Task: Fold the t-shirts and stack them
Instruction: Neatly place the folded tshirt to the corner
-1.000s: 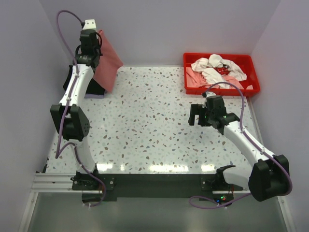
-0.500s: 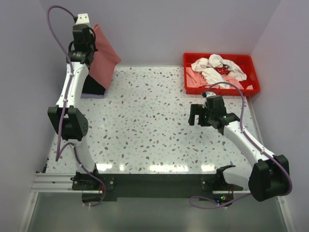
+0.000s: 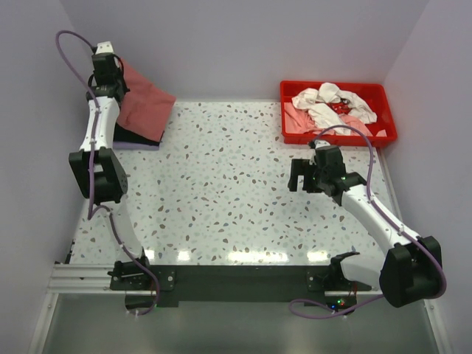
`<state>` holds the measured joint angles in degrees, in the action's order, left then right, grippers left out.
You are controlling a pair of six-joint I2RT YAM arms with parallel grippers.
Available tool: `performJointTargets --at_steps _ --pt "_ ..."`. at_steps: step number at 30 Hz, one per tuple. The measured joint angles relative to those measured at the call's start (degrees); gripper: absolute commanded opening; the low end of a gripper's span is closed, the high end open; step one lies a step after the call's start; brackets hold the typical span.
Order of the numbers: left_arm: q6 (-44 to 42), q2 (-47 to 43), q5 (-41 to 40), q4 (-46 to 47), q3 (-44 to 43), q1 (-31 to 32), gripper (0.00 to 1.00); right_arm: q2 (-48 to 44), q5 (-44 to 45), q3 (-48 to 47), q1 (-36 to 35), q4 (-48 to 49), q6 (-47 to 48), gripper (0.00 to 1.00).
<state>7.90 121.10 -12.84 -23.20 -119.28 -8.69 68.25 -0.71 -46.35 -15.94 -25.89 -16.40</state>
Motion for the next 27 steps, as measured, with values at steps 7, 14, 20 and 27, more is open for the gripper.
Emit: performJointTargets --at_steps 7,14,20,27 --pt "0.5 5.2 2.2 1.4 0.2 -4.6 0.0 0.2 1.1 0.0 0.2 -0.3 0.0 0.99" --pt "0.5 7.5 3.0 3.8 0.2 -6.7 0.0 0.8 1.7 0.0 0.2 -0.6 0.0 0.99" --pt "0.3 8.6 2.9 5.4 0.8 -7.4 0.39 1.2 2.6 -0.4 0.2 -0.8 0.0 0.99" --pt "0.9 9.0 -0.4 5.6 0.9 -8.1 1.0 1.2 3.2 -0.5 0.2 -1.6 0.1 0.99"
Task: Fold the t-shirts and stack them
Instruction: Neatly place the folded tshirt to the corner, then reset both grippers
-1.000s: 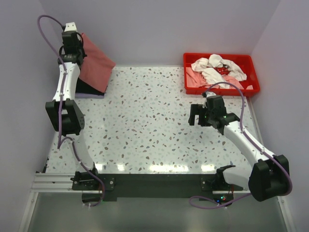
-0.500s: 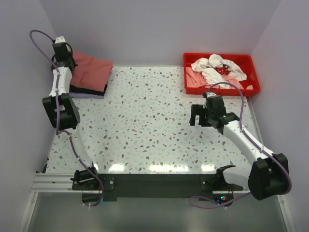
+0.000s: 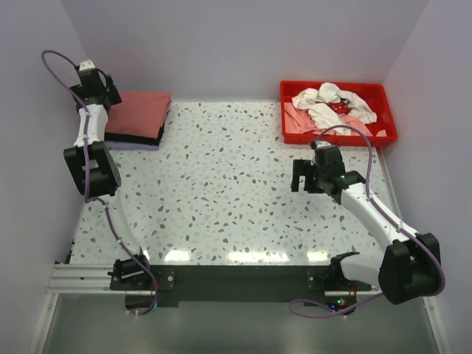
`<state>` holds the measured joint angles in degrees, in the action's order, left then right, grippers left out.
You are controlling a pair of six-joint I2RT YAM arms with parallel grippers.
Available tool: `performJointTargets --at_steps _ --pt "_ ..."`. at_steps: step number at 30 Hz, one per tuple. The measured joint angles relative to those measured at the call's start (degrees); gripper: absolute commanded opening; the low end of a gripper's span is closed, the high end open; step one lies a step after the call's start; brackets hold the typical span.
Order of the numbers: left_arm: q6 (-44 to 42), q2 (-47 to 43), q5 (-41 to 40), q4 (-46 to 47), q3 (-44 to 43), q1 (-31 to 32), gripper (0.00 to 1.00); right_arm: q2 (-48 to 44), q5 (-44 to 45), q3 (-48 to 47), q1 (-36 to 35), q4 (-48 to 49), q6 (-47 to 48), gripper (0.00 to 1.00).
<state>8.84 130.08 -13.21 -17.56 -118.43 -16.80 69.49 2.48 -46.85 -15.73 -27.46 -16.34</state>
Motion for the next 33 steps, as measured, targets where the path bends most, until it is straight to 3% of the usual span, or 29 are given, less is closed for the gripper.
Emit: performJointTargets --at_steps 6,19,26,33 --pt "1.6 -1.4 0.5 -0.1 1.6 -0.1 1.0 0.0 0.0 -0.1 0.0 -0.3 0.0 0.99" --pt "10.8 -16.8 9.5 0.3 10.6 1.2 1.0 -1.8 -0.5 -0.3 0.0 -0.4 -0.1 0.99" --pt "13.8 -30.6 5.7 -0.5 19.4 13.5 1.0 -3.6 -1.6 -1.2 0.0 -0.6 -0.1 0.99" --pt "17.0 -52.9 0.9 0.3 41.6 25.2 1.0 -6.8 -3.5 -2.7 0.0 -0.8 -0.6 0.99"
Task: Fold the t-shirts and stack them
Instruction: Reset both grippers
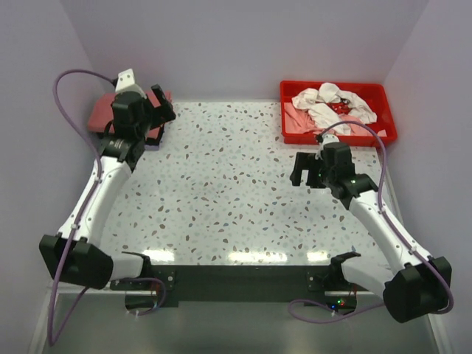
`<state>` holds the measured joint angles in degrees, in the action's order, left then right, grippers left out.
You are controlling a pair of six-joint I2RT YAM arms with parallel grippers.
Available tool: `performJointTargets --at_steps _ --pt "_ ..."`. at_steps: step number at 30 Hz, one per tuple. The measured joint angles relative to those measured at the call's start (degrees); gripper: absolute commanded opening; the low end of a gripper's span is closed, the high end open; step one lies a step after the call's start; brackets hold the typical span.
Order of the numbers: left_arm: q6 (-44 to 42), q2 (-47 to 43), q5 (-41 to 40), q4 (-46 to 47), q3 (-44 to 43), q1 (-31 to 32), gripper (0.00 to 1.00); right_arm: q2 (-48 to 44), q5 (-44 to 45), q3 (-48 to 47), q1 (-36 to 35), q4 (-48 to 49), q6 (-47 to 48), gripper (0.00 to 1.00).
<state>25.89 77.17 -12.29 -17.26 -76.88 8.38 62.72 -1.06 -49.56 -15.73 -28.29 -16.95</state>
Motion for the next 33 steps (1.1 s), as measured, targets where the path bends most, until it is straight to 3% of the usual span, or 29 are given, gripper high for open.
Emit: performJointTargets --at_steps 6,12,17,22,33 --pt "5.1 -11.2 -4.7 -1.4 15.4 6.2 1.0 -3.4 0.1 0.1 0.0 -0.5 -1.0 0.99" --pt "10.4 -16.3 -9.9 -5.4 27.9 14.8 1.0 -5.9 0.3 2.4 0.0 -0.5 -2.3 0.99" --pt "14.3 -20.7 -12.5 -7.2 35.9 16.4 1.0 -7.9 1.5 6.0 0.0 -0.7 -3.5 0.99" --pt "16.8 -24.9 -14.0 -9.0 40.1 16.5 1.0 -9.7 2.1 9.7 0.0 -0.5 -5.1 0.99" --pt "19.4 -28.1 -18.4 -11.6 40.2 16.5 1.0 -10.6 6.8 12.7 0.0 0.1 -9.0 0.99"
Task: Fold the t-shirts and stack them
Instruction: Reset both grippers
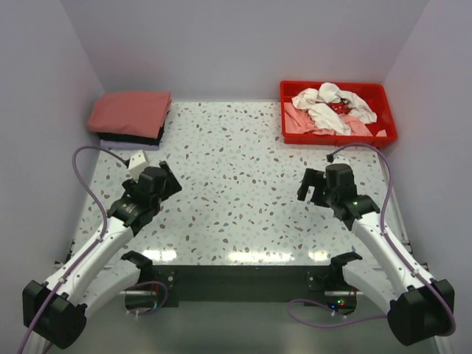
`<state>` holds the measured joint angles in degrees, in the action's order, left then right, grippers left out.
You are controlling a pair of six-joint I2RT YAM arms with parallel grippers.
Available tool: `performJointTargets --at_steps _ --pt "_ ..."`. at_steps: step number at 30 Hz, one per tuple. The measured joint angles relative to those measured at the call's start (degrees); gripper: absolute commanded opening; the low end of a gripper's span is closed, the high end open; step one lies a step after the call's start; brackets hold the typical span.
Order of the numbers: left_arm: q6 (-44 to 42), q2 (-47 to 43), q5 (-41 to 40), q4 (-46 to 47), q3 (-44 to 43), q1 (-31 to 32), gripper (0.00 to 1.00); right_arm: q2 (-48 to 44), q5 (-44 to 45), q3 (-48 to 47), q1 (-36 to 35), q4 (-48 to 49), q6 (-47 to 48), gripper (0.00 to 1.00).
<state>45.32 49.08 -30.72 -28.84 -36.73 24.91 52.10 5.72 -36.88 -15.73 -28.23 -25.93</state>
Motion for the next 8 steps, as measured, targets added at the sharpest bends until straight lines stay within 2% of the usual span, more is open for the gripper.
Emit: performJointTargets --at_steps 8 --pt "3.2 -0.4 -3.3 -3.4 0.0 0.0 1.0 -1.6 1.2 1.5 0.0 0.7 -0.4 0.99"
